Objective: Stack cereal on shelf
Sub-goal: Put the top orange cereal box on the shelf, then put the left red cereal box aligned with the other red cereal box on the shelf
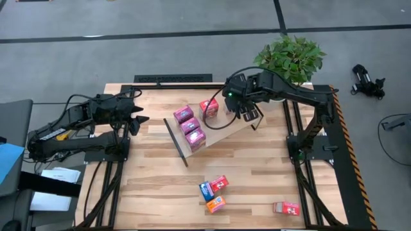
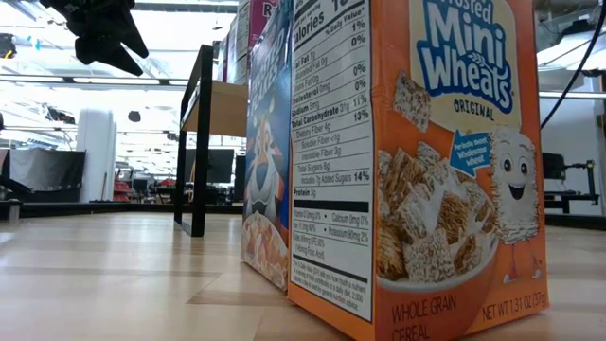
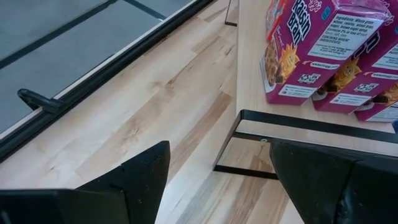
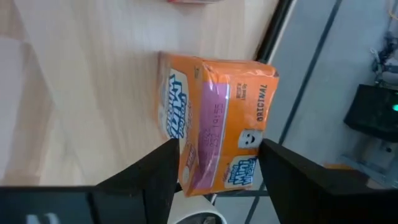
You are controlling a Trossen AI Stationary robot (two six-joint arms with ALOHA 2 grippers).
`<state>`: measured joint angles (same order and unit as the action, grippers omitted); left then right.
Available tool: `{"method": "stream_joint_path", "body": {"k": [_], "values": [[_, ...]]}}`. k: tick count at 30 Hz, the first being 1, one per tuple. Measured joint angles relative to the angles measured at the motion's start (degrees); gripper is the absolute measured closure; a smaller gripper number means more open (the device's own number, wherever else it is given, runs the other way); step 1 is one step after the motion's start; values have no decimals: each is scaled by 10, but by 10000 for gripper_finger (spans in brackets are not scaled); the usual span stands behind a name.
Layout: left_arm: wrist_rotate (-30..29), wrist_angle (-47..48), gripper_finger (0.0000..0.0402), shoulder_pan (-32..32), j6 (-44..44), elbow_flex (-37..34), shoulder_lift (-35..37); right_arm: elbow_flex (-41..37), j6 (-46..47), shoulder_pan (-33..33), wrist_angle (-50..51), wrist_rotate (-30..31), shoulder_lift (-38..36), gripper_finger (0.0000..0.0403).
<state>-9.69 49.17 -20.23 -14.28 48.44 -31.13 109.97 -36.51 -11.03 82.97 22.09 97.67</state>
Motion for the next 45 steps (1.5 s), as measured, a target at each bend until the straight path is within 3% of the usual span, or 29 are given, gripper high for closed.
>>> {"method": "stream_joint_path", "body": {"k": [7, 16, 22, 30, 33, 39, 42, 45], "values": [[0, 0, 133, 0, -1, 0, 0, 0, -2, 1, -25, 77, 0, 158], [-12, 0, 133, 0, 1, 0, 0, 1, 34, 22, -46, 104, -20, 158], [-13, 0, 133, 0, 0, 0, 0, 1, 180, 72, -25, 87, -54, 159], [-13, 4, 133, 0, 0, 0, 0, 1, 412, 202, -36, -102, -72, 159], [-13, 4, 133, 0, 0, 0, 0, 2, 481, 275, -13, -99, -57, 159], [-13, 4, 133, 0, 0, 0, 0, -38, 711, 406, 52, -58, -39, 159], [-13, 4, 133, 0, 3, 0, 0, -73, 728, 453, -20, -52, -25, 159], [-13, 3, 133, 0, 2, 0, 0, -96, 682, 481, -97, -53, 1, 159]]}}
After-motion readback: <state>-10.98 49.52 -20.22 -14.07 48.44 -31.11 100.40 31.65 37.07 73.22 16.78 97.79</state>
